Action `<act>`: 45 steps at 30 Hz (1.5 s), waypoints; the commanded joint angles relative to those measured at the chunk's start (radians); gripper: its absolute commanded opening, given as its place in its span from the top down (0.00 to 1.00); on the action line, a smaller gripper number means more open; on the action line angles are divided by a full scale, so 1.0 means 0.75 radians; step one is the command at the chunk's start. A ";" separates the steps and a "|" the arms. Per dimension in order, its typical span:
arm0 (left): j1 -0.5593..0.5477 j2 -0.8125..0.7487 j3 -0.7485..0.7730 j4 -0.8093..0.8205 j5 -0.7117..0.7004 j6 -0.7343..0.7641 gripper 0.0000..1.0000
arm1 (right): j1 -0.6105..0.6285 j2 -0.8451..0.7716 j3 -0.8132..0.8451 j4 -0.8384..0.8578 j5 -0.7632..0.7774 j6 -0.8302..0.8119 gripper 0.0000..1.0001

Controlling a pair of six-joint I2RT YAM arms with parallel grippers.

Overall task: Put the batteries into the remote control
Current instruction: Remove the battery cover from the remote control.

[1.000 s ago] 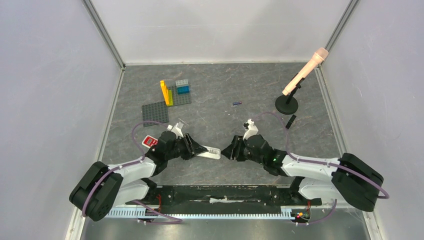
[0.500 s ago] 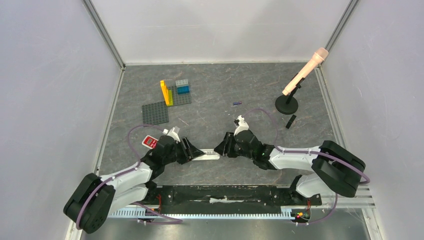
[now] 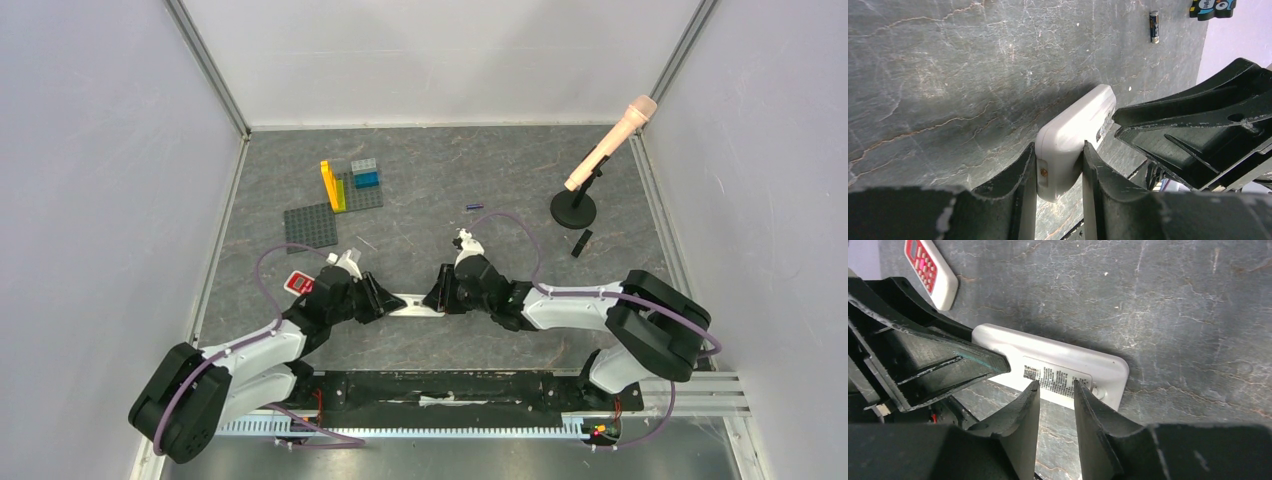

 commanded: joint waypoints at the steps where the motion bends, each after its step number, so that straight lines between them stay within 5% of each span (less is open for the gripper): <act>1: -0.005 0.047 -0.012 -0.133 -0.085 0.099 0.97 | 0.012 0.009 0.084 -0.129 0.097 -0.049 0.67; 29: -0.005 0.032 -0.003 -0.217 -0.153 0.121 0.98 | 0.025 0.007 0.117 -0.296 0.200 -0.022 0.65; 45: -0.006 0.047 -0.012 -0.177 -0.109 0.149 0.98 | 0.014 0.088 -0.012 -0.084 -0.040 0.094 0.64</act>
